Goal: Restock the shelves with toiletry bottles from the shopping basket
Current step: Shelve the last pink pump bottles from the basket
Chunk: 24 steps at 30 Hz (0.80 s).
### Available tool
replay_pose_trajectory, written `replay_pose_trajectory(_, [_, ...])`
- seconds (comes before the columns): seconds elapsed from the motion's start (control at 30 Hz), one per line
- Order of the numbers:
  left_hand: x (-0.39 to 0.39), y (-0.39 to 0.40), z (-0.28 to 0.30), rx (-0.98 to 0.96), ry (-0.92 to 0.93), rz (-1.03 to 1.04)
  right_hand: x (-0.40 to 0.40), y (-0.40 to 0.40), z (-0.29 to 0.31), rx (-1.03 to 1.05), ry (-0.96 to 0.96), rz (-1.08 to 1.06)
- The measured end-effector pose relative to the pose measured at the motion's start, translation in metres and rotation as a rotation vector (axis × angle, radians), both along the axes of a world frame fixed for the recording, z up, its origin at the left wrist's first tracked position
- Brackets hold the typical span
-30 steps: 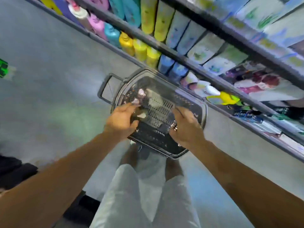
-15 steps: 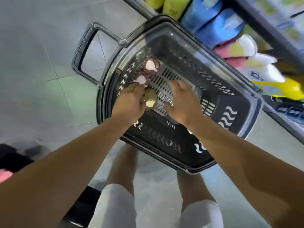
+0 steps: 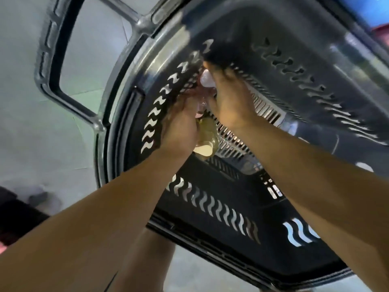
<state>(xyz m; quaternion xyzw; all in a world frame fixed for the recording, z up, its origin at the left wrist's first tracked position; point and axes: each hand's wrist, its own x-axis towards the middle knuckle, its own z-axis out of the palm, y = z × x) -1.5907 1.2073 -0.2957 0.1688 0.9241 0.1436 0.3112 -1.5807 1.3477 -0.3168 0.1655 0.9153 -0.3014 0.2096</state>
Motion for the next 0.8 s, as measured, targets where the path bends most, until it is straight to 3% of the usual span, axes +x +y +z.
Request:
replay_pose_trajectory(0.2, [-0.003, 0.003, -0.013, -0.03, 0.104, 0.038, 0.006, -0.005, -0.016, 0.039, 0.125, -0.16])
replay_pose_trajectory(0.4, [-0.011, 0.005, 0.016, 0.072, 0.047, 0.074, 0.035, 0.003, 0.026, -0.067, 0.143, -0.32])
replay_pose_trajectory(0.6, [-0.011, 0.008, 0.115, 0.098, 0.132, -0.025, 0.059, 0.015, 0.129, -0.056, 0.178, -0.381])
replay_pose_trajectory(0.8, [-0.017, 0.016, 0.268, 0.25, 0.169, -0.096, 0.086, 0.035, 0.28, -0.037, 0.213, -0.459])
